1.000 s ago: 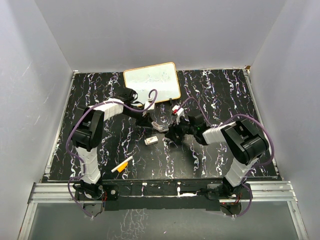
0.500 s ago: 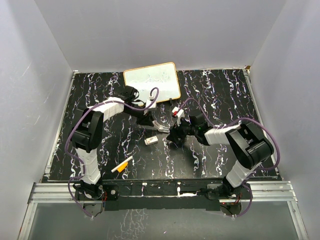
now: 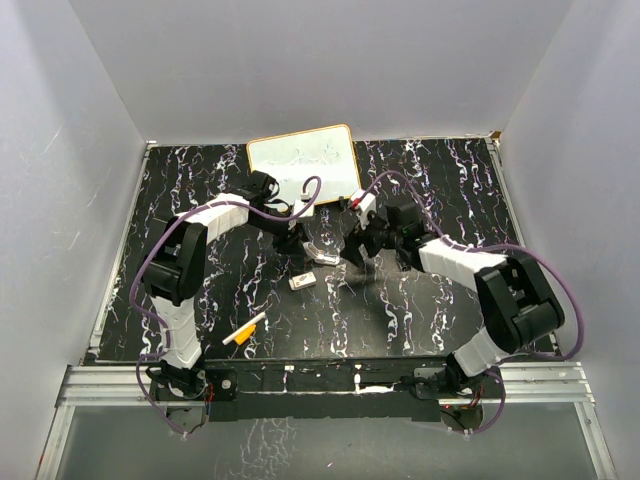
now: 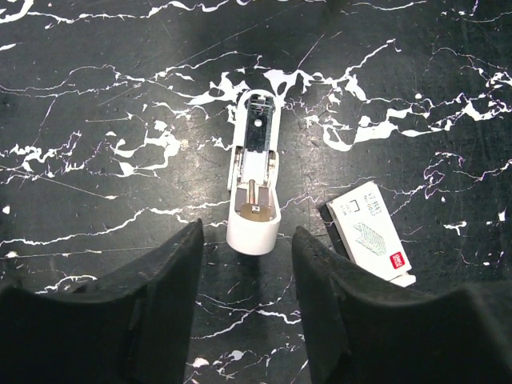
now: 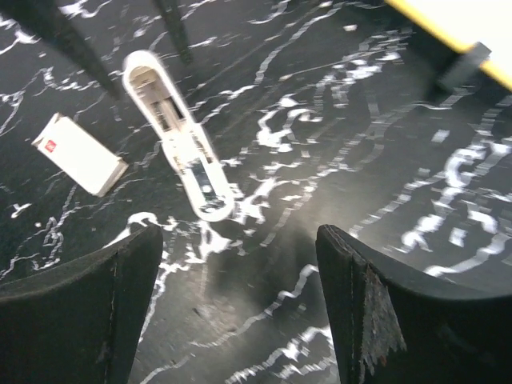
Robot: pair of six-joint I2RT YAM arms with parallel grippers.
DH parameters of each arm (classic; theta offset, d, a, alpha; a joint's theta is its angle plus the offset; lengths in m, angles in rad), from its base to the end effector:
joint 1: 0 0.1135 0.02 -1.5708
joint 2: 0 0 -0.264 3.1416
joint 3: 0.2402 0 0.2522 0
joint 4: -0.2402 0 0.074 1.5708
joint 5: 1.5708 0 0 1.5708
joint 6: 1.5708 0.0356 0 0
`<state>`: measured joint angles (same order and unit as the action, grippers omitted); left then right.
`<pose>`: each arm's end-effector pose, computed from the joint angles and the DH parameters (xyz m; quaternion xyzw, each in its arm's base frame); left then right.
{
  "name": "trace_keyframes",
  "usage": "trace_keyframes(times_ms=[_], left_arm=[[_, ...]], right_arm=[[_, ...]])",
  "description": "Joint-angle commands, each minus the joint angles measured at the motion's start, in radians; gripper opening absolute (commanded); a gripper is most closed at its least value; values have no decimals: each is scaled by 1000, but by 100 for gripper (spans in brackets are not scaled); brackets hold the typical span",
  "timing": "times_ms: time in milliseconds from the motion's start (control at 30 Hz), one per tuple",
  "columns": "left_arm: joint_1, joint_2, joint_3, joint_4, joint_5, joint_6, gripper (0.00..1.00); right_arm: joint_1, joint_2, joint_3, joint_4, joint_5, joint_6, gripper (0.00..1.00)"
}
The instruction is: Load the staples into the stapler
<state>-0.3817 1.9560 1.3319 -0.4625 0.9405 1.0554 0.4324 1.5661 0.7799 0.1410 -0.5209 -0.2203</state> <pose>0.3580 -0.1747 0.1796 0.6515 0.5800 -0.3445 0.3471 0.2814 0.1494 0.1835 -0.3861 0.7821 0.2748 0.4046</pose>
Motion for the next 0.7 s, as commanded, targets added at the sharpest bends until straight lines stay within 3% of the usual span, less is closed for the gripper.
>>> trace_keyframes(times_ms=[0,300,533,667], left_arm=[[-3,-64,26,-23,24,20,51],[-3,-130,15,-22,28,-26,74],[-3,-274,-76,135,-38,-195,87],[-3,-307,-77,123,-56,-211,89]], right_arm=[[-65,-103,77,-160,116,-66,81],[-252,-185,89,-353,283,-87,83],[-258,-115,108,-449,363,-67,83],[-258,-36,153,-487,369,-51,75]])
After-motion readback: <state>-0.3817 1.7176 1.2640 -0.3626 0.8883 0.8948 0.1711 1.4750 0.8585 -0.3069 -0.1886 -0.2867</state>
